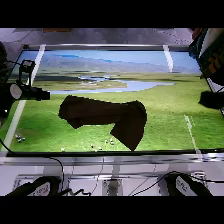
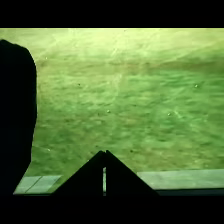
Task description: Fold the clothes and pants, and hang the long-sleeved shirts on hangers.
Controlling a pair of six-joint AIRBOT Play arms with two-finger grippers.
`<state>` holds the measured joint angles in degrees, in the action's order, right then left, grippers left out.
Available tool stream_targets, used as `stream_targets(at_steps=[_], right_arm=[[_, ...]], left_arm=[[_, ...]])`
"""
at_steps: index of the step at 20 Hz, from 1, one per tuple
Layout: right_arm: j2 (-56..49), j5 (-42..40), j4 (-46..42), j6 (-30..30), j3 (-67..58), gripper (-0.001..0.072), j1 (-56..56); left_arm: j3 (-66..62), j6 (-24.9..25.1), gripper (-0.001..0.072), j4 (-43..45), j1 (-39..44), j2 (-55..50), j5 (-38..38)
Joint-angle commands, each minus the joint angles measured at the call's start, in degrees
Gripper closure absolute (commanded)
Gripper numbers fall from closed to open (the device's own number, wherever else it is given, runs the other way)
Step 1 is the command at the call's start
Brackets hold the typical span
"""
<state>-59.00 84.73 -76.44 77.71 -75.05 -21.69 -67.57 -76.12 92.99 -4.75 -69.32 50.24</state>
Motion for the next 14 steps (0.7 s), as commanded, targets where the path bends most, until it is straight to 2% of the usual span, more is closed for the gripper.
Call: stream_targets(at_steps=[1,3,4,5,6,7,9,11,14], right_arm=[[-0.2,-4.7,5.2,-2.1,16.4,0.0698,0.0],[-0.2,-7.7,12.6,-8.1,25.6,0.0697,0.0],[-0.2,-9.6,15.9,-9.7,29.5,0.0667,0.0],[-0.2,-12.5,18.8,-9.9,33.2,0.0493,0.0],[-0.3,-15.8,21.4,-9.9,36.5,0.0277,0.0],[-0.5,-19.1,23.6,-9.8,39.0,0.0233,0.0],[-2.4,-23.6,27.3,-9.3,42.6,0.0234,0.0],[-6.9,-24.6,32.1,-9.9,43.2,0.0234,0.1],[-14.6,-26.8,40.1,-13.8,42.9,0.0236,0.4]], left_arm=[[0.0,0.0,0.0690,0.0,0.0,0.0,0.0],[0.0,0.0,0.0689,0.0,0.0,0.0,0.0],[0.0,0.0,0.0690,0.0,0.0,0.0,0.0],[0.0,0.0,0.0689,0.0,0.0,0.0,0.0],[0.0,0.0,0.0690,-0.1,0.0,0.0,0.0],[0.0,0.0,0.0690,-0.8,0.0,0.0,0.0],[0.0,0.0,0.0689,-4.0,0.0,0.0,0.0],[0.0,0.0,0.0689,-7.4,0.0,0.0,0.0],[0.0,0.0,0.0690,-12.6,0.0,0.0,0.0]])
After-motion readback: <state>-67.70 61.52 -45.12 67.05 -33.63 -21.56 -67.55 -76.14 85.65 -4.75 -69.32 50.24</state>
